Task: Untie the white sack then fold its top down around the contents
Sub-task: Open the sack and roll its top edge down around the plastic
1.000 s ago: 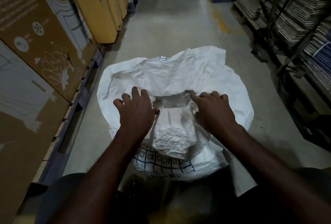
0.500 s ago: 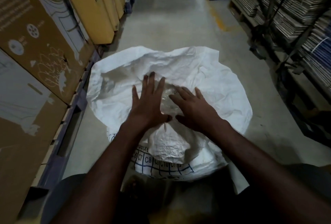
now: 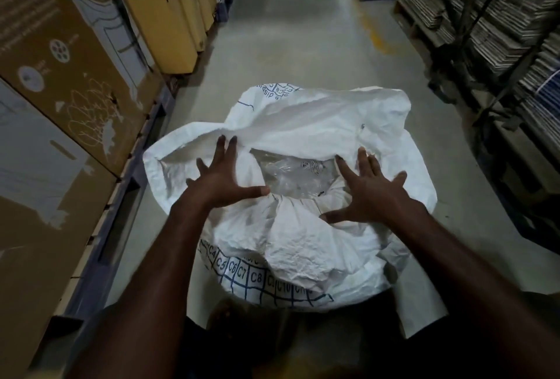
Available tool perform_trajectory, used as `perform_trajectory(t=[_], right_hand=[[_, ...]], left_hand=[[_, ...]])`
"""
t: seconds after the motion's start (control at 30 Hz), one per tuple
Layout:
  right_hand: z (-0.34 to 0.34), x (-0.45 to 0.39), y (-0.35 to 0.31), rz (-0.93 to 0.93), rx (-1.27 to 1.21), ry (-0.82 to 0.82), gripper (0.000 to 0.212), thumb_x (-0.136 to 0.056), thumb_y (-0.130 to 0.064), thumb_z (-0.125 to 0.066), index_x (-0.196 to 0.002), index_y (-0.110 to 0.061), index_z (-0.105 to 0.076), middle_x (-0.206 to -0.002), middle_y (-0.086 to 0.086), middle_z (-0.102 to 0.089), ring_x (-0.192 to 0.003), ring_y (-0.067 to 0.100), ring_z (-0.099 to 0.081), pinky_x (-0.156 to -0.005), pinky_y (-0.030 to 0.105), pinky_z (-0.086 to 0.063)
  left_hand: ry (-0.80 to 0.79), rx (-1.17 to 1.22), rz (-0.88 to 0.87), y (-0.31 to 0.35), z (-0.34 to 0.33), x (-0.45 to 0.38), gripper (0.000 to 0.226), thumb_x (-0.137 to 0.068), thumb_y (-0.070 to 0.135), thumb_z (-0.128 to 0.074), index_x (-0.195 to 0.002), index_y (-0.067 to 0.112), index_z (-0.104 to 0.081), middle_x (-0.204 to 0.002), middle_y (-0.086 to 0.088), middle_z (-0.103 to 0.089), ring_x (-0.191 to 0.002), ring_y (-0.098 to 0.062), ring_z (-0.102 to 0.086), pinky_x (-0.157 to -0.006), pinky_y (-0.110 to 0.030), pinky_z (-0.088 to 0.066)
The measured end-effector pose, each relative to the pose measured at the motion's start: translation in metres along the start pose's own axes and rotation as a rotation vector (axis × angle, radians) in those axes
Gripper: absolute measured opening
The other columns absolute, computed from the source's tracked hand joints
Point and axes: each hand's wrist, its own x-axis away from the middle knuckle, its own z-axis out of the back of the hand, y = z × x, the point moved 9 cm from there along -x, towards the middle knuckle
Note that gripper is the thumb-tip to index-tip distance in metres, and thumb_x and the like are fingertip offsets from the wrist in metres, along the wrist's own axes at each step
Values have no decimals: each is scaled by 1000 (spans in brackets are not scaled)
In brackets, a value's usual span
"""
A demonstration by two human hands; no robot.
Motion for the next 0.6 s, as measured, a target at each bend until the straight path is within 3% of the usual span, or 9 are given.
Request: perform_trajectory(t=[0.1,0.13,0.2,0.27,0.33,0.4,0.5,0.6], right_hand=[[24,8,-13,30,33,85,127,-61,-95,-65,-164,-41,-14,-174,13,-5,-162,35,-6,-110,86,-12],[39,13,-22,53,56,176,110,-68,-89,-67,-159,-40,-31,-168,13,-24,-158,35,-19,-110,85,-15],[67,23,-43,136,65,378,69,-85,-67,-70,-143,-34,-55,-148,6,-50,-146,32,-41,-114,78,-21],[80,25,-66,277,-34,474,32,-96,-35,-66,-127,-28,-68,-136,5,-61,-136,28,-54,-115,61,-38],[76,14,-85,398,-121,437,35,-93,-13,-59,-122,-26,-72,-131,4,-65,-129,27,-60,-101,46,-53],[59,-6,-95,448,-107,346,52,-92,-7,-56,-137,-29,-66,-152,6,-54,-142,28,-50,-108,44,-50],[34,-42,-90,413,92,277,70,-98,-13,-57,-161,-36,-37,-174,13,-16,-158,43,-17,-126,55,-26],[36,-65,-79,294,165,309,67,-102,-24,-56,-164,-29,-31,-174,15,-14,-157,54,2,-125,65,-10]], left_hand=[[150,-129,-64,30,18,12,124,-78,73,-84,-173,46,-10,-184,4,2,-168,-42,-8,-128,-73,-14],[241,-147,-128,43,27,19,109,-83,62,-86,-171,42,-25,-182,0,-19,-165,-39,-24,-128,-67,-24],[386,-74,-267,67,35,35,79,-86,44,-89,-157,35,-55,-159,1,-59,-144,-31,-56,-117,-52,-46],[388,28,-338,84,28,47,49,-90,36,-86,-137,34,-70,-130,5,-76,-122,-26,-69,-103,-46,-56],[253,44,-389,101,7,55,35,-98,36,-79,-132,35,-73,-126,4,-78,-117,-23,-72,-102,-45,-57],[94,-62,-428,111,-18,61,42,-104,41,-70,-146,32,-66,-139,-1,-74,-127,-24,-69,-112,-43,-51],[-63,-256,-415,101,-45,63,73,-105,63,-58,-168,33,-36,-159,-1,-60,-151,-21,-52,-130,-48,-27],[-112,-338,-389,94,-48,65,90,-94,79,-61,-168,34,-34,-160,-1,-58,-151,-22,-49,-130,-47,-26]])
